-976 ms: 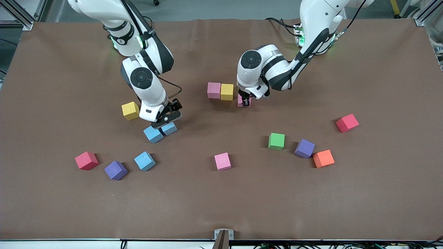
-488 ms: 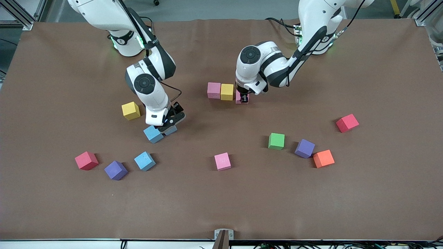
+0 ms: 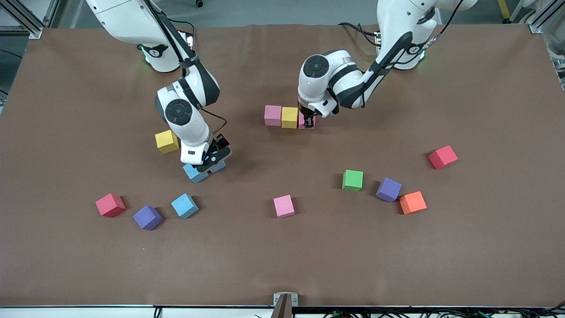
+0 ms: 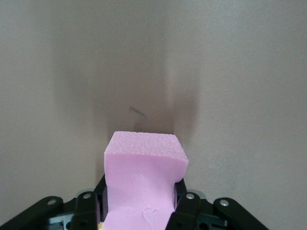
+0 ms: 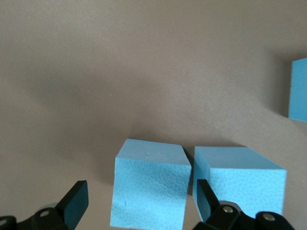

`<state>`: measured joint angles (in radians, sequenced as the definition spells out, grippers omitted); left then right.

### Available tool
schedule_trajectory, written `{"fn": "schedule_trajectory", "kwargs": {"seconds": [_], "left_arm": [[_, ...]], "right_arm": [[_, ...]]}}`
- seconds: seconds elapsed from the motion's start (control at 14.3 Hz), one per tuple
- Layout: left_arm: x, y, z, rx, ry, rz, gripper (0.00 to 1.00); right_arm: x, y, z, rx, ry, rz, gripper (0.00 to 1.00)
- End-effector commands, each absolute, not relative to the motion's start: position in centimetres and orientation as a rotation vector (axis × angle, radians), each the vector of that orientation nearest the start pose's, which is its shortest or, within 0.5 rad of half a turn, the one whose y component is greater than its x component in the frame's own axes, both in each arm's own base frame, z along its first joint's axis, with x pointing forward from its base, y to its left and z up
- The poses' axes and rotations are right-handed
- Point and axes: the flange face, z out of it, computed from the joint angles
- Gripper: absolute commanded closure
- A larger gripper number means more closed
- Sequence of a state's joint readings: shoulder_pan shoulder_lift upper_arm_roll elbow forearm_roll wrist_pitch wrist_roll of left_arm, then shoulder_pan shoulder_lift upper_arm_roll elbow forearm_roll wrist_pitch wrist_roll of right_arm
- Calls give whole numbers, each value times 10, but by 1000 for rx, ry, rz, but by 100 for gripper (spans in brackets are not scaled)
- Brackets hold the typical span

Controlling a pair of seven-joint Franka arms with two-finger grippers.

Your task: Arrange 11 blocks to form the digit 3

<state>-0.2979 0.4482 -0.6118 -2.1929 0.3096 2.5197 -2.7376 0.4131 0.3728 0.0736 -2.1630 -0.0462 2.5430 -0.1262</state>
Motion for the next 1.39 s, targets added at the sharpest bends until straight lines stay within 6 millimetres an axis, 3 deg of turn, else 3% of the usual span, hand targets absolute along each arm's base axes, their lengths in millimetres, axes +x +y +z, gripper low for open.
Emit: {"fn": "schedule_trajectory", "kwargs": {"seconds": [0.0,0.28,0.56,0.7,0.84,0.98,1.11,1.18,1.25,1.32], "left_arm": [[325,-444,214,2090,2374,-110,87],[322,-449,213,2089,2374,-114,86],[321,-452,215,2083,2373,-115,86],[322,-451,214,2092,2359,-102,85],[320,-453,209,2104,2349,-108,84],[321,-453,209,2100,2349,-111,83],[320,-453,209,2101,2347,-111,79],[320,-453,209,2103,2346,-111,73],[320,-453,210,2102,2345,-110,59],[320,-453,209,2106,2348,-107,33]], "right_arm": [[497,268,217,-2974,-1032,-22,0],[498,265,210,-2976,-1022,-24,0],[500,262,207,-2979,-1013,-17,53],[500,261,205,-2984,-997,-7,71],[499,262,207,-2996,-964,9,77],[495,270,210,-3047,-803,37,77],[491,291,218,-3069,-681,29,77],[488,299,220,-3080,-599,22,77],[484,312,224,-3087,-526,11,77],[479,323,224,-3093,-480,8,77]]}}
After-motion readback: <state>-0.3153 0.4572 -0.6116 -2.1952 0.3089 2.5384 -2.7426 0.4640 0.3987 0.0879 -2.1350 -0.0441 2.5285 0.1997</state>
